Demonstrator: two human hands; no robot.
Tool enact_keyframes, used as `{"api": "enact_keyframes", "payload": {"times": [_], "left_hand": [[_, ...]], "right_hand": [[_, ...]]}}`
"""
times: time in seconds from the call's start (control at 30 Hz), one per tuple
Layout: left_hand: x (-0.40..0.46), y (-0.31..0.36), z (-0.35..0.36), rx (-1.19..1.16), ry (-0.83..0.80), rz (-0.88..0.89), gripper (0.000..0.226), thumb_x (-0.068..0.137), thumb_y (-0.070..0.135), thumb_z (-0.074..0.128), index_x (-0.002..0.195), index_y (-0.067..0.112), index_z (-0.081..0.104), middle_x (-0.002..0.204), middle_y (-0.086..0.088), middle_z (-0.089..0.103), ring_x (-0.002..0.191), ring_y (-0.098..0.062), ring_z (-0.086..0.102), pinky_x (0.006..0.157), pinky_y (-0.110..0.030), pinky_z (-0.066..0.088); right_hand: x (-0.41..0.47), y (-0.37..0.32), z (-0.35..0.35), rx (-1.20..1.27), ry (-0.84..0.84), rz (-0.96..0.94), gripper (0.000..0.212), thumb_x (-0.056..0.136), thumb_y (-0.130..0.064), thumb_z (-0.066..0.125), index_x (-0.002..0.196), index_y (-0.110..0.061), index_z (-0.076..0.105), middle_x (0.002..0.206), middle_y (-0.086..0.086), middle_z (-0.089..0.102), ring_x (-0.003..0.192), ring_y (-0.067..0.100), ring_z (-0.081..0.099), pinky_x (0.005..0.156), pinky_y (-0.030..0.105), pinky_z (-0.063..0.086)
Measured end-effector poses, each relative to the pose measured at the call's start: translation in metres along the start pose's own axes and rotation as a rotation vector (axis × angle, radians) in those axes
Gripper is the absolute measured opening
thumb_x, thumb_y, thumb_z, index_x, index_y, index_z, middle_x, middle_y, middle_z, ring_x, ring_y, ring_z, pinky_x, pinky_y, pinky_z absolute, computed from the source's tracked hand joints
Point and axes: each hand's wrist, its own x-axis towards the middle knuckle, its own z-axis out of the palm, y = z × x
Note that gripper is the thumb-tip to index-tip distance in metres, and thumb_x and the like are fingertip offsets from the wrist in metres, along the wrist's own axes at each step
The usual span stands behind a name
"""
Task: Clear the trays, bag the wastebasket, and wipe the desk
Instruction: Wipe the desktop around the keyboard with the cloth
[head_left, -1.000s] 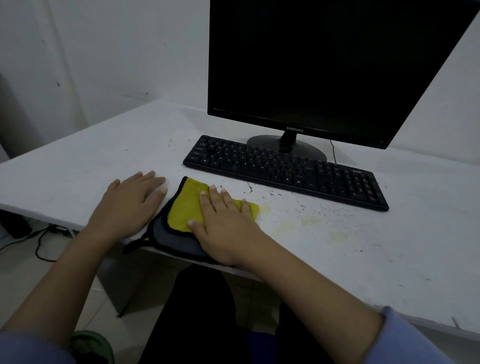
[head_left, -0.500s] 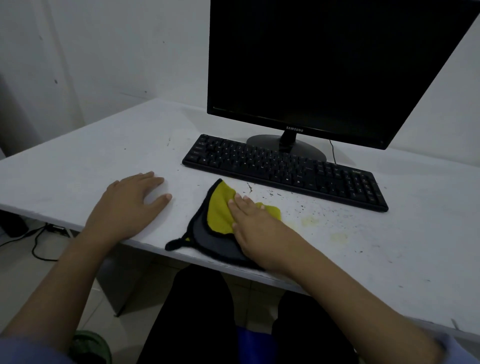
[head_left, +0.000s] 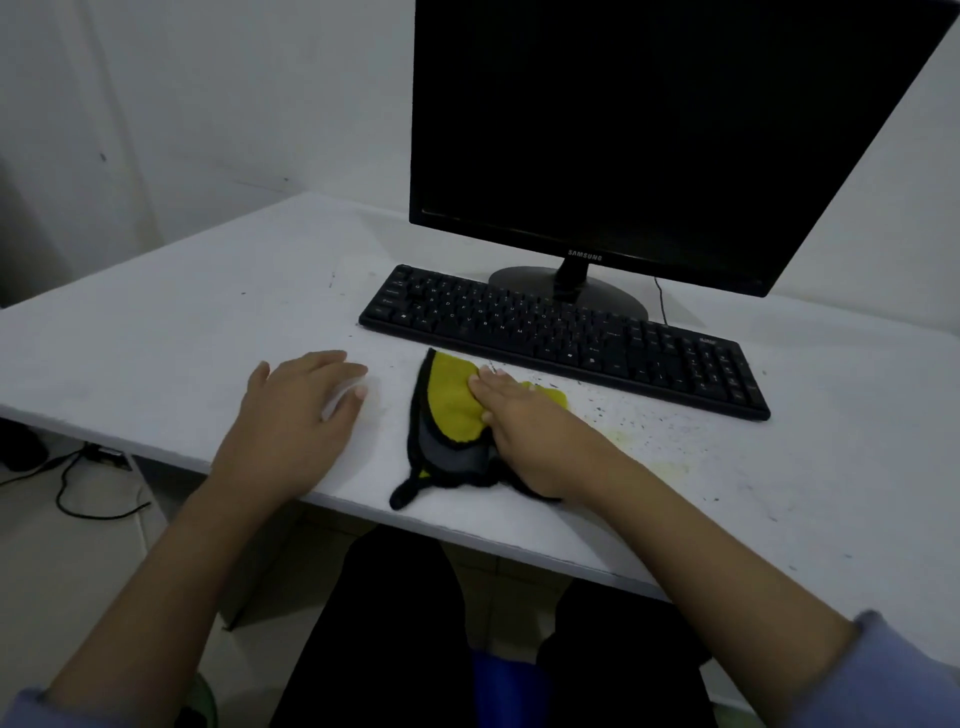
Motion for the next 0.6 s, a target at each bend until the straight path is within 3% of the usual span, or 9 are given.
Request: {"api": "enact_keyframes", "payload": {"times": [0.07,0.23,0.4,0.6], "left_hand": [[-0.001,0.000,0.002,0.026,-0.014,-0.003,0.036,0.095,0.024,0.040,0.129,0.022,0.054,0.142,-0.001,0.045,0.132,-0.020,0.038,0.116,-0.043,0.009],[0.000,-0.001,0.003,0.065,-0.033,0.045,0.041,0.093,0.017,0.044,0.133,0.023,0.051,0.143,-0.001,0.044,0.131,-0.022,0.037,0.112,-0.039,0.023],[0.000,-0.002,0.000,-0.006,-0.070,0.019,0.041,0.092,0.021,0.047,0.133,0.025,0.051,0.144,0.004,0.043,0.132,-0.018,0.035,0.109,-0.035,0.026],[0.011,-0.025,-0.025,0.005,-0.214,0.050,0.044,0.085,0.048,0.049,0.127,0.036,0.051,0.137,0.015,0.049,0.132,-0.011,0.040,0.116,-0.051,0.008]], "right_hand": [[0.008,-0.005,0.001,0.023,0.001,-0.017,0.050,0.101,-0.021,0.024,0.149,-0.012,0.010,0.158,0.007,0.003,0.146,0.018,0.002,0.117,0.032,0.001],[-0.021,-0.016,0.008,0.085,0.045,-0.033,0.065,0.091,-0.057,0.033,0.147,-0.030,0.015,0.158,-0.008,0.006,0.145,0.012,0.001,0.118,0.043,-0.004],[-0.042,-0.009,0.012,0.045,0.043,0.012,0.061,0.092,-0.055,0.032,0.146,-0.036,0.012,0.158,-0.007,0.003,0.146,0.015,-0.002,0.117,0.039,-0.002],[-0.008,0.003,0.006,0.047,0.049,0.069,0.059,0.093,-0.054,0.031,0.147,-0.036,0.014,0.158,-0.004,0.006,0.146,0.016,0.004,0.118,0.043,0.003]]}}
